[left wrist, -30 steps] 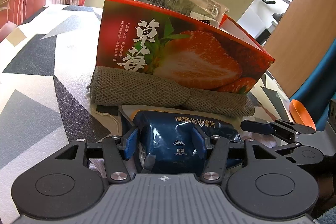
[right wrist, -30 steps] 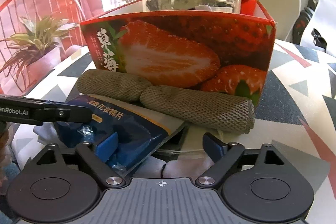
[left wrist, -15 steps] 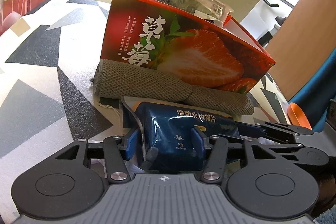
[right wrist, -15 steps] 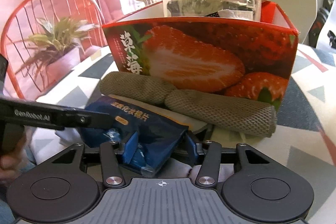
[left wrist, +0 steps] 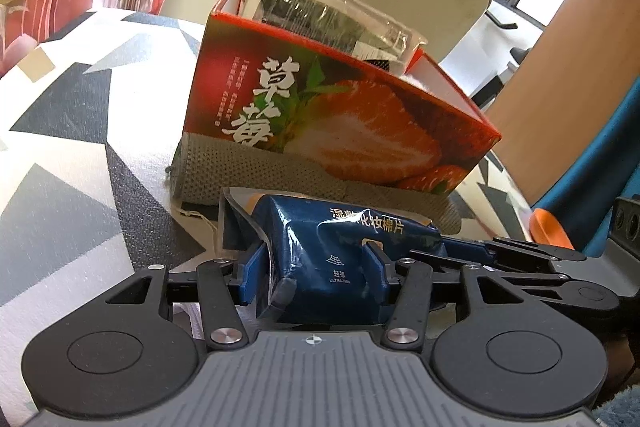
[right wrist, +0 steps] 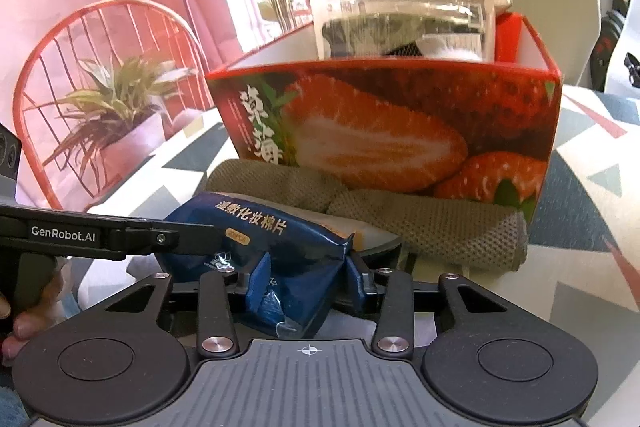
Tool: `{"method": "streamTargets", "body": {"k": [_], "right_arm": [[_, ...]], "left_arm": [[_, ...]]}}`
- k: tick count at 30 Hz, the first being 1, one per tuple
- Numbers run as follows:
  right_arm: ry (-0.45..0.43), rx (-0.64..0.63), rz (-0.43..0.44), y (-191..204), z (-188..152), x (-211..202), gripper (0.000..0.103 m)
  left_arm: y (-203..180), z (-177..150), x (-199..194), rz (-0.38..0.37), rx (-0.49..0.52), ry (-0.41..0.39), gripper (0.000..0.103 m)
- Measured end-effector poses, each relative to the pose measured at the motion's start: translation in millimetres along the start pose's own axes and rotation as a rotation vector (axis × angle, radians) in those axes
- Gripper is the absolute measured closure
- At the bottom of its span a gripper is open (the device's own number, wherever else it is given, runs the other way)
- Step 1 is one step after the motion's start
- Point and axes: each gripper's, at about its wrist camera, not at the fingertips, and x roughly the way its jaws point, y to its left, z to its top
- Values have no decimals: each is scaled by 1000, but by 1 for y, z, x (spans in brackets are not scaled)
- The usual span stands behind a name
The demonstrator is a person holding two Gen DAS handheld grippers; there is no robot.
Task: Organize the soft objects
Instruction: 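Close the right tool on the blue cotton-pad bag, then lift the blue bag with the right tool and carry it over the box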
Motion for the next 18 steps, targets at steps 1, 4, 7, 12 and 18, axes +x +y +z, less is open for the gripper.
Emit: {"method": "streamTargets", "body": {"k": [1, 4, 7, 12, 18], "right_arm": [[-7, -3, -1, 1, 1, -2, 66], [-25, -13, -5, 4, 2, -6, 66], [-41, -23, -9, 6, 3, -10, 66], [-66, -41, -12, 11, 1, -17, 66], [-87, -50, -12, 17, -5, -26, 66]], "left_arm": [[-1, 0, -1, -2, 2, -4, 49], [-3, -1, -5, -8, 8, -15, 49], [-5, -2, -10, -13, 13, -27, 49], [-7, -5, -17, -21, 14, -40, 49], [-7, -12, -26, -29, 12, -49, 49]]}}
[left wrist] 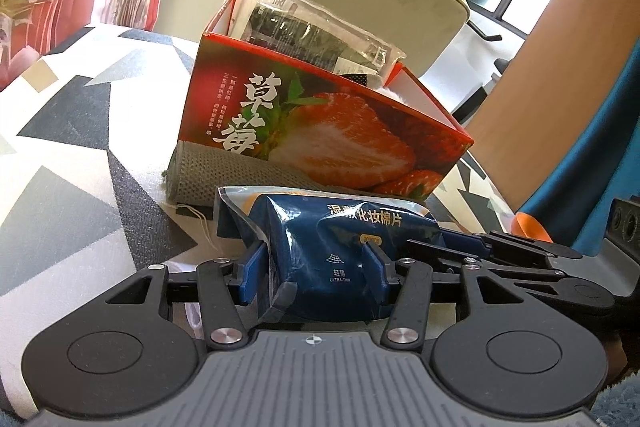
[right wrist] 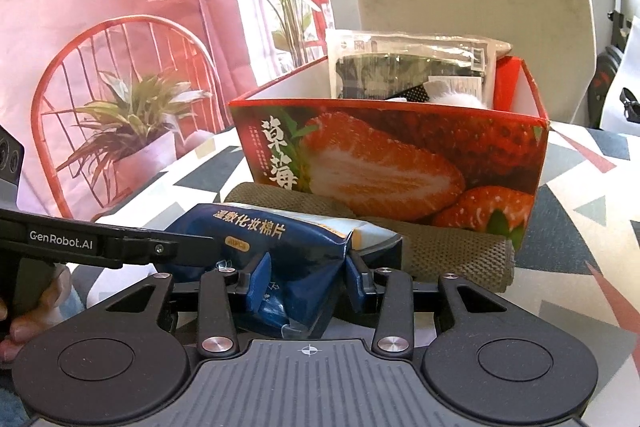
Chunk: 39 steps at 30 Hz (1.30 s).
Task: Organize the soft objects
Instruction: 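Lift the blue bag with the right tool and carry it over the box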
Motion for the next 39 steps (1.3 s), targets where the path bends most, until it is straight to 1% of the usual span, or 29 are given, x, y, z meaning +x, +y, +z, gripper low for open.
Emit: {"method": "streamTargets", "body": {"k": [12, 19, 28, 32, 39], "right_arm": [[-21, -11, 4, 6, -3, -10, 66], [-51, -30, 6, 6, 3, -18, 66], [-154, -83, 14, 7, 38, -35, 66], [-193, -96, 15, 7, 55, -40, 66], [-247, -142, 14, 6, 92, -43, 65]], "left_arm": [[-3, -2, -8, -4, 12, -17, 49], [-6, 5, -18, -29, 33, -49, 49], [-18, 31, -36, -70, 97, -135, 49], [-22, 49, -42, -81, 110, -178, 49], [-33, 83, -45, -83, 163, -253, 49]]}}
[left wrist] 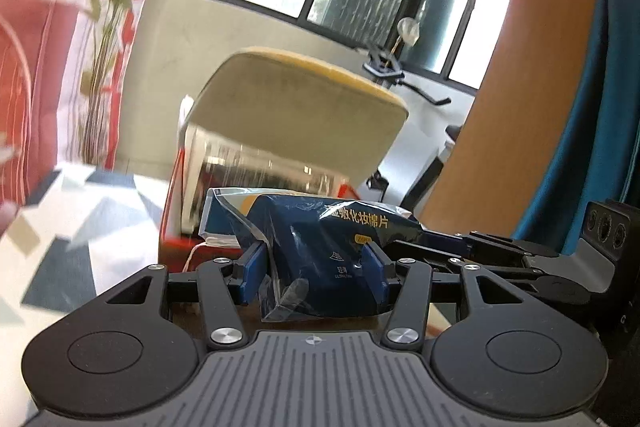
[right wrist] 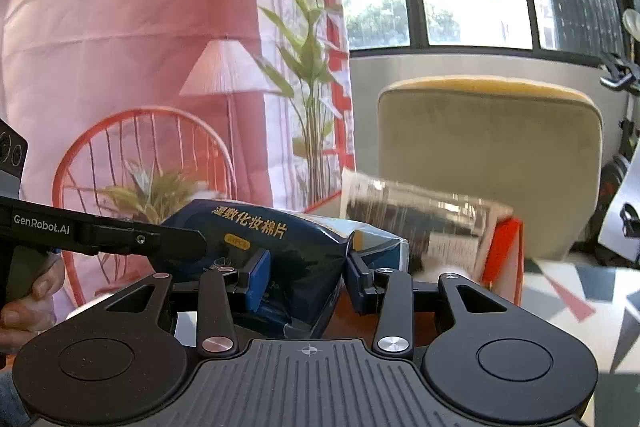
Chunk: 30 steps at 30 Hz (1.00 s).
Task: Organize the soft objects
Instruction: 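Lift the blue bag with the right tool and carry it over the box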
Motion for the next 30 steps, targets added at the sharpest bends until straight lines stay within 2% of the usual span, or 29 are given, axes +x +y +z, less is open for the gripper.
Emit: {"method": "streamTargets", "body": {"k": [6, 10, 16, 22, 26, 30], "right_arm": [[-20, -12, 15, -19, 35, 14, 65], [-13, -28, 8, -34, 52, 31, 65], [12, -27, -4, -52, 69, 57, 66], [-21, -50, -20, -65, 85, 79, 65], [11, -14, -38, -82, 86, 107, 65], [117, 68, -30, -100, 72, 139, 65]], "left_arm": [[3, 30, 15, -32, 52, -36, 48], [15, 43, 37, -49, -14, -25, 48], [26, 67, 64, -38, -17, -7, 49], [39, 86, 84, -42, -56, -31, 49], [57, 87, 116, -34, -131, 47, 49], [67, 75, 138, -9, -155, 138, 49]]}}
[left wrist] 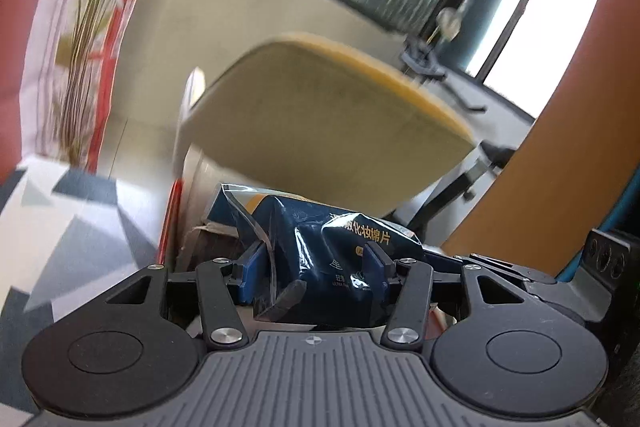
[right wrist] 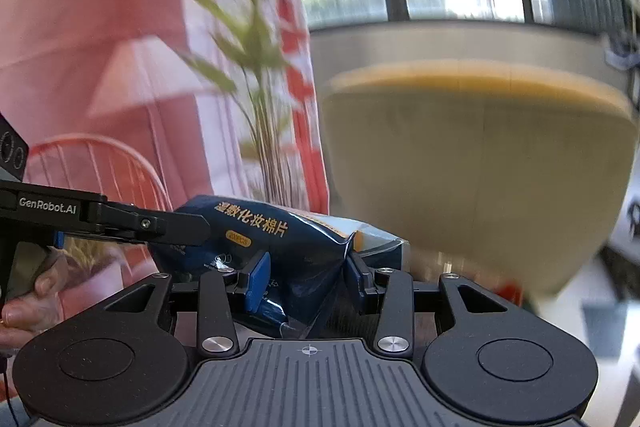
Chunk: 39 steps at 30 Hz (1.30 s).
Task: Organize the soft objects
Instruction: 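Lift the blue bag with the right tool and carry it over the box, then open the right tool to drop the blue bag into the box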
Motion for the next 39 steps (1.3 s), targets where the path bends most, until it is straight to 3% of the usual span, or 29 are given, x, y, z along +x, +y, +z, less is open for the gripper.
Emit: {"method": "streamTargets", "body": {"k": [8, 18, 34, 39], "right_arm": [[160, 133, 8, -22, -20, 39, 65], [295, 254, -31, -36, -31, 72, 67], [376, 105, -139, -19, -36, 97, 75], [434, 26, -123, -1, -37, 109, 75]], "left_arm": [[21, -4, 30, 33, -41, 122, 49], [25, -3, 50, 106, -27, 183, 49], [20, -1, 43, 136, 41, 142, 49], [20, -3, 43, 145, 42, 142, 49]]}}
